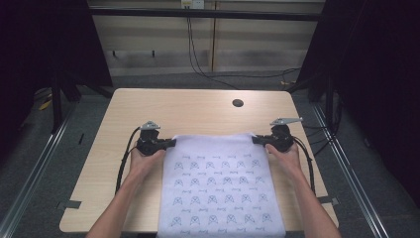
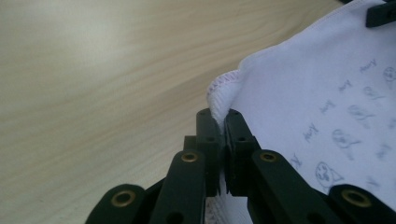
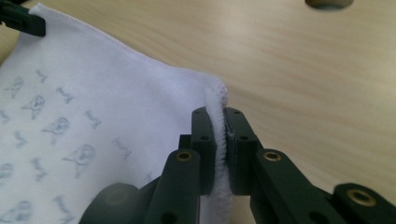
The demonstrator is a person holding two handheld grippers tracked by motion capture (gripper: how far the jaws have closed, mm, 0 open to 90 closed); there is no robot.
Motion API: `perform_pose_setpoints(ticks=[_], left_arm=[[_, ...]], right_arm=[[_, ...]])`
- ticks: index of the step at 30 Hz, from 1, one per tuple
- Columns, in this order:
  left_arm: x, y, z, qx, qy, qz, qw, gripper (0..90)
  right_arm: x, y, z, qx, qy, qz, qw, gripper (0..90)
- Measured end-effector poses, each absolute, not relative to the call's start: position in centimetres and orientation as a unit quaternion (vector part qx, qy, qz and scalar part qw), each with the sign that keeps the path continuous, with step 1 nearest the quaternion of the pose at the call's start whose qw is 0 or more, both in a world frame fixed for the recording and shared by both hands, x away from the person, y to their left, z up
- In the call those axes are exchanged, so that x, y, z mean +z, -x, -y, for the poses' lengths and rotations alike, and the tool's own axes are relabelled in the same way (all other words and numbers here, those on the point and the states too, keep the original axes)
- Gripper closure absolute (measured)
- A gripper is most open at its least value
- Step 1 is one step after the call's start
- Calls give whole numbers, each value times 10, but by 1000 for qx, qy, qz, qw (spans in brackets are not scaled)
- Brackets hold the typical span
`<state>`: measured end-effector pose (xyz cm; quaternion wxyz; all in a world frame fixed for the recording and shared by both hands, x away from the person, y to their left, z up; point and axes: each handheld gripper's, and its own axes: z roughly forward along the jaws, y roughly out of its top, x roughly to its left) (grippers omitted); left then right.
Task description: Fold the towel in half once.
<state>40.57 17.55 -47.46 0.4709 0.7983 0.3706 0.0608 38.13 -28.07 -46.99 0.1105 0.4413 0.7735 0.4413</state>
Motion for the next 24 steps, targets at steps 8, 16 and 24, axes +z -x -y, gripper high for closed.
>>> perform_pose_setpoints(ticks=[8,16,24], left_arm=[[-387,-413,-194,97,-754,-354,544,868],[-324,-439,-183,144,-728,-349,572,868],[-335,-408,-180,120,-740,-328,575,870]], right_arm=[[-387,-387,289,510,-419,-735,155,843],[-313,-417,292,517,-416,-723,194,843],[-321,-396,294,522,-401,-731,179,844]])
